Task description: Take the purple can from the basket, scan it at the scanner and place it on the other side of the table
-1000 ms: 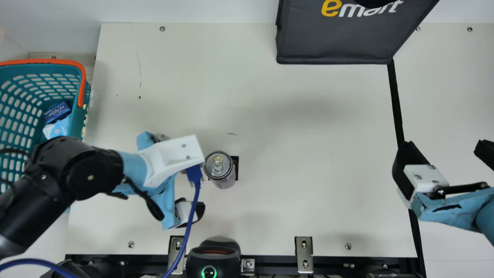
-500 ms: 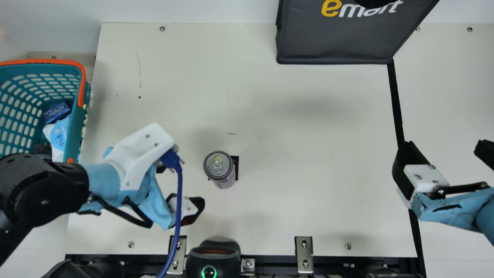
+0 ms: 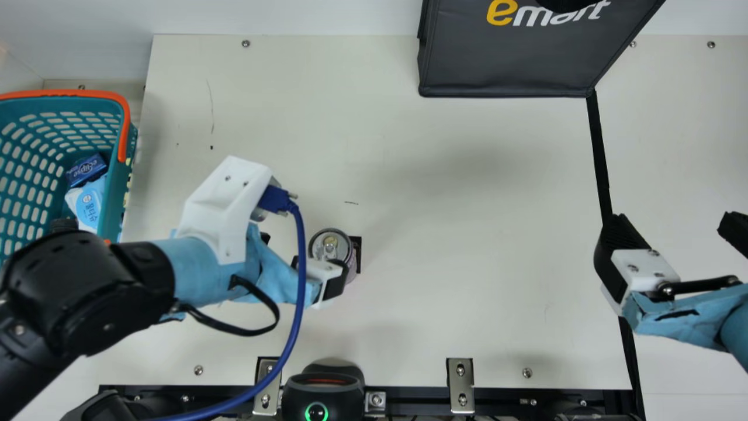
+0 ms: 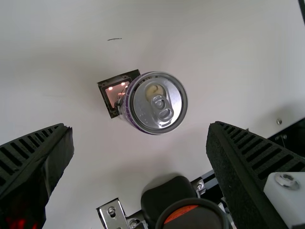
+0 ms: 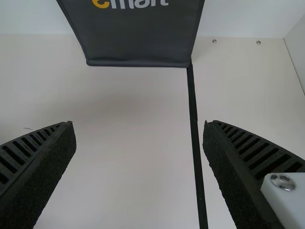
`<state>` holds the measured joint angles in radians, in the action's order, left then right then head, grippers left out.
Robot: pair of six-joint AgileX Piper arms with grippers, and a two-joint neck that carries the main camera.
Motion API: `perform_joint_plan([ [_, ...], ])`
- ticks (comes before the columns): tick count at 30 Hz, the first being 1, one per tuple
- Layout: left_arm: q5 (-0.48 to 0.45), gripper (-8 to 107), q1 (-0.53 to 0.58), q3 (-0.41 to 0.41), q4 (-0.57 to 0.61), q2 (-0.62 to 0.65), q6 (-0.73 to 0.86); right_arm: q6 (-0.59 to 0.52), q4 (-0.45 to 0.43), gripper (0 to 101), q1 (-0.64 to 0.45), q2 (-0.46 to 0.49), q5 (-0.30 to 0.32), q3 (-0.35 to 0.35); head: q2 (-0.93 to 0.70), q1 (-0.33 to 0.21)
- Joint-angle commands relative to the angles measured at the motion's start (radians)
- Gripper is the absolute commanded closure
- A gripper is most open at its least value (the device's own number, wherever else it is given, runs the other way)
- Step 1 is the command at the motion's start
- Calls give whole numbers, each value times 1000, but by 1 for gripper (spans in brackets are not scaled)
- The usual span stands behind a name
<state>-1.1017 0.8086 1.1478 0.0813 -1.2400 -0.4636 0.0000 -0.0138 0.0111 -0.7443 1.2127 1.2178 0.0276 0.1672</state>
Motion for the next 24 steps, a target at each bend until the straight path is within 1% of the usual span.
perform_joint_plan([
  [1, 5, 9, 43, 10, -70, -17, -211, 0, 0, 6, 0, 0, 0, 0, 0, -29],
  [5, 8, 9, 113, 31, -156, -57, -358, 0, 0, 6, 0, 0, 0, 0, 0, -29],
  [12, -7, 9, 216, 65, -295, -132, -563, 0, 0, 6, 0, 0, 0, 0, 0, -29],
  [17, -24, 9, 265, 76, -368, -180, -674, 0, 0, 6, 0, 0, 0, 0, 0, -29],
  [24, -22, 9, 300, 69, -447, -240, -780, 0, 0, 6, 0, 0, 0, 0, 0, -29],
])
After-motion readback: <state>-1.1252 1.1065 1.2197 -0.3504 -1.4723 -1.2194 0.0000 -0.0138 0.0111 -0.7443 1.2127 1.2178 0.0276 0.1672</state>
